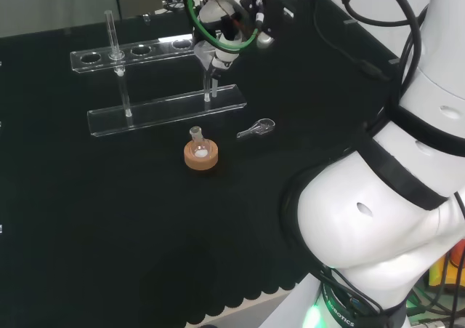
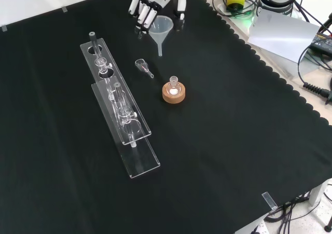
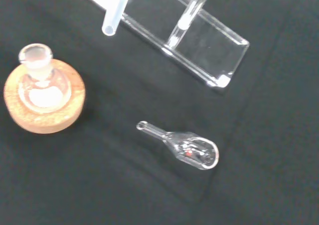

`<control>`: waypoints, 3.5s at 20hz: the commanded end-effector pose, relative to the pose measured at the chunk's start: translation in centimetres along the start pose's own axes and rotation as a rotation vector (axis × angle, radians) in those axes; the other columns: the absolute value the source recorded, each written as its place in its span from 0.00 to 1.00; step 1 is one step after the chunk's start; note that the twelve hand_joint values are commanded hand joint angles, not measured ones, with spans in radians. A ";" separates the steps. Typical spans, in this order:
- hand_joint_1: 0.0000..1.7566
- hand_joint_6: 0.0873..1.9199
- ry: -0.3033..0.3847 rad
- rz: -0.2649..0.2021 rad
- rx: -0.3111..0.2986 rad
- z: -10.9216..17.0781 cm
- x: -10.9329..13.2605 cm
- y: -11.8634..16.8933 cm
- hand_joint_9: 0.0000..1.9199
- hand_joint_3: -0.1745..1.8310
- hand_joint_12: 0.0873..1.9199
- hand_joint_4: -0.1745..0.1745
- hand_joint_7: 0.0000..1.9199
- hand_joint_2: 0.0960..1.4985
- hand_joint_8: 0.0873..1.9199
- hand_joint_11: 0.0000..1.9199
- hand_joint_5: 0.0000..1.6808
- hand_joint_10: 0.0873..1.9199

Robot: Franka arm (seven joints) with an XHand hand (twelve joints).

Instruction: Put the funnel back on the funnel stand.

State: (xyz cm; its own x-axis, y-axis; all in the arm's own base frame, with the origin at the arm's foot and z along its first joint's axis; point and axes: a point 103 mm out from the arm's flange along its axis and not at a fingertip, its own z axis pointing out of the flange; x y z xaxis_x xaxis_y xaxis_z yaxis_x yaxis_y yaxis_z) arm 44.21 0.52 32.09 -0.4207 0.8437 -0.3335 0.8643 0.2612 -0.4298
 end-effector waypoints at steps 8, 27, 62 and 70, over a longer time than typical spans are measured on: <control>0.46 0.37 -0.010 0.123 -0.017 -1.7 -6.8 0.5 0.57 0.00 0.63 0.47 0.34 0.65 0.30 0.32 0.37 0.20; 0.46 0.37 -0.003 0.194 -0.014 -4.3 -15.2 7.0 0.57 0.00 0.63 0.47 0.34 0.66 0.30 0.32 0.37 0.20; 0.45 0.38 0.010 0.141 0.052 -0.7 -13.6 12.8 0.57 0.00 0.63 0.46 0.34 0.66 0.30 0.32 0.35 0.20; 0.44 0.15 0.021 0.146 0.103 0.7 -13.1 12.6 0.45 0.00 0.64 0.43 0.24 0.65 0.34 0.29 0.20 0.24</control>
State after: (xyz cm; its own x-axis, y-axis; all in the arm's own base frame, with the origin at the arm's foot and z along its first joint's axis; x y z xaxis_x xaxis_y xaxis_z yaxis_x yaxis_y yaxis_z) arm 60.84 -7.41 30.68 -0.2929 0.8767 -0.3816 0.8879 0.1013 -0.4486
